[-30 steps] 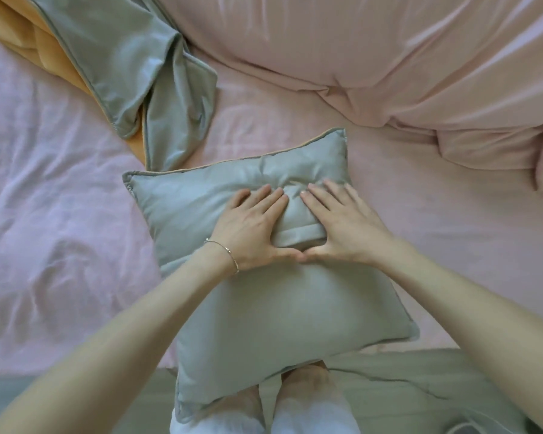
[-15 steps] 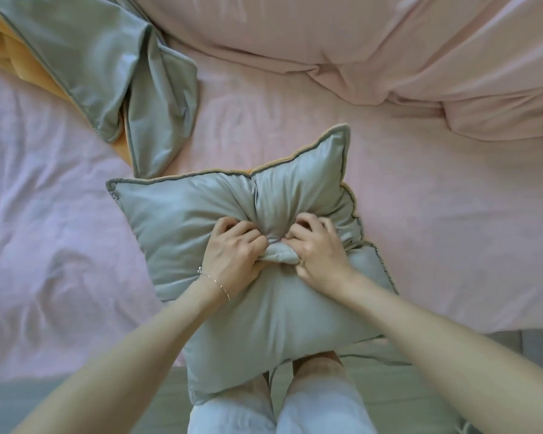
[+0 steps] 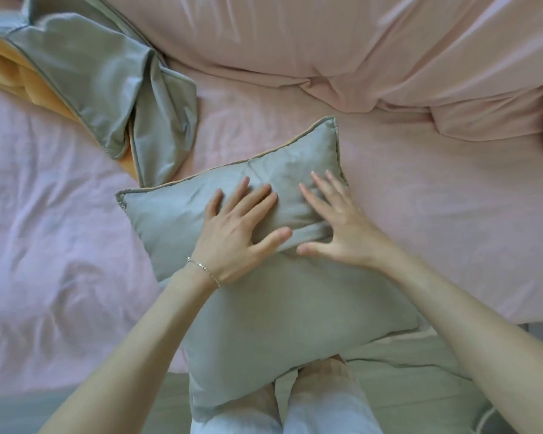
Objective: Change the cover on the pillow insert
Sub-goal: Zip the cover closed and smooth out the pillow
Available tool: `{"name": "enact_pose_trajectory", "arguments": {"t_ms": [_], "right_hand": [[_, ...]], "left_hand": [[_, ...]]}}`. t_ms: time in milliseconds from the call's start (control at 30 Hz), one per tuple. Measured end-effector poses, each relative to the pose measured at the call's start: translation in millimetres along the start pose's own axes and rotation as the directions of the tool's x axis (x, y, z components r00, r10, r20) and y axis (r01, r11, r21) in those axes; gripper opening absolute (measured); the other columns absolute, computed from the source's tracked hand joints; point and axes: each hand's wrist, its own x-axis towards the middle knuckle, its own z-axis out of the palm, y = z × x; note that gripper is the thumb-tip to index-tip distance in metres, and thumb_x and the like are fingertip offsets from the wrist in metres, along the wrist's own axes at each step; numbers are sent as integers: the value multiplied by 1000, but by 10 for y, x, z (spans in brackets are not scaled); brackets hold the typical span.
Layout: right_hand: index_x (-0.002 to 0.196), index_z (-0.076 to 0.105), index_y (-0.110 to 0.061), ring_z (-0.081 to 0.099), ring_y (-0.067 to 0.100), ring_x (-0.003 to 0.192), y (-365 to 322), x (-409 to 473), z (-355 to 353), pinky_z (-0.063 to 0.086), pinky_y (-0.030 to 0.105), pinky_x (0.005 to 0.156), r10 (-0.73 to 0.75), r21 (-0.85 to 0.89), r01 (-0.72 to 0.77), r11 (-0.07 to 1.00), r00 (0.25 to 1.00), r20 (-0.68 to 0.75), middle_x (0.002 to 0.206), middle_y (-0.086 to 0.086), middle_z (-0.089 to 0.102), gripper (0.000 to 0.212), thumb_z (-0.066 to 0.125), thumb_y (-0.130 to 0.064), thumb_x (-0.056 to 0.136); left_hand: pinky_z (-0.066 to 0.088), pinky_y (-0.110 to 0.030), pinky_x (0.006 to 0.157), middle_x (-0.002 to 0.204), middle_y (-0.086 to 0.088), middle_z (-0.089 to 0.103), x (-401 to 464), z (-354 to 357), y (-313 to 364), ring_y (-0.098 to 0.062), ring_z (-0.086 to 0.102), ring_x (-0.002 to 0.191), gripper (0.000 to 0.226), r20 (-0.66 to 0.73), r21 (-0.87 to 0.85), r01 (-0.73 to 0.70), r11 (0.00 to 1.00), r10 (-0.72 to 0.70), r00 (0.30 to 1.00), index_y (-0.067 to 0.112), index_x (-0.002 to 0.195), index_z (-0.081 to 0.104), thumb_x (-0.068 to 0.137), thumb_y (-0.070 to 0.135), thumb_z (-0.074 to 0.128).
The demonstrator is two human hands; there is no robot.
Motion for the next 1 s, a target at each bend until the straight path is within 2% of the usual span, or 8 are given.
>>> {"name": "enact_pose_trajectory", "arguments": {"t_ms": [100,200,300,500,567,633,700,1000], "right_hand": [[147,5,-25,-15,5,138,116,171,-161,-3,38,115,137,78,-134,988,990,-35,153,-11,-7,96,42,-73,73],[148,-5,-25,-21,7,139,158,281,-46,-9,37,114,241,-53,-236,970,962,126,155,-7,-17,93,45,-65,81],[149,1,-23,-17,10,141,153,381,60,-10,42,114,259,-175,-228,958,949,182,156,-5,-9,88,38,-68,83],[138,34,-14,9,19,142,67,523,335,-2,51,111,224,-506,-128,853,965,134,149,3,29,62,29,-56,93],[119,53,-12,31,23,132,83,603,453,11,49,109,174,-485,-135,864,984,35,129,6,49,45,42,-47,93],[83,64,-10,57,26,100,127,682,526,35,42,94,60,-451,-134,882,983,-174,91,6,63,28,60,-37,83],[64,61,-11,60,26,75,155,692,552,35,36,77,35,-385,-153,910,955,-296,69,4,60,31,52,-34,82],[61,59,-5,45,19,83,38,157,431,33,32,74,-54,-1,64,998,828,-557,69,7,60,47,48,-42,88]], "left_hand": [[1,-47,112,152,10,24,118,62,51,-15,10,143,79,-47,98,60,993,-56,997,30,144,26,76,69,17],[14,-48,108,154,4,20,234,143,-15,-19,18,142,78,-46,189,47,981,-39,998,30,142,31,75,70,23],[6,-47,106,154,5,20,351,221,-163,-20,14,143,83,58,314,21,949,-41,997,31,143,29,72,72,14],[24,-48,93,114,1,67,349,577,-271,-26,56,114,49,-49,402,-31,915,55,997,18,96,67,85,50,32],[23,-46,87,94,2,71,430,618,-312,-24,61,100,43,-111,417,-18,909,71,991,16,80,65,87,45,34],[24,-43,83,73,2,69,525,615,-338,-23,62,84,41,-169,420,-8,907,87,982,16,68,60,89,42,38],[26,-41,78,59,2,64,572,612,-358,-22,60,69,44,-232,442,13,897,100,967,17,59,54,93,41,39],[31,-34,68,48,3,52,64,459,-17,-22,53,55,49,-577,265,-6,964,164,800,19,52,42,96,41,41]]}}
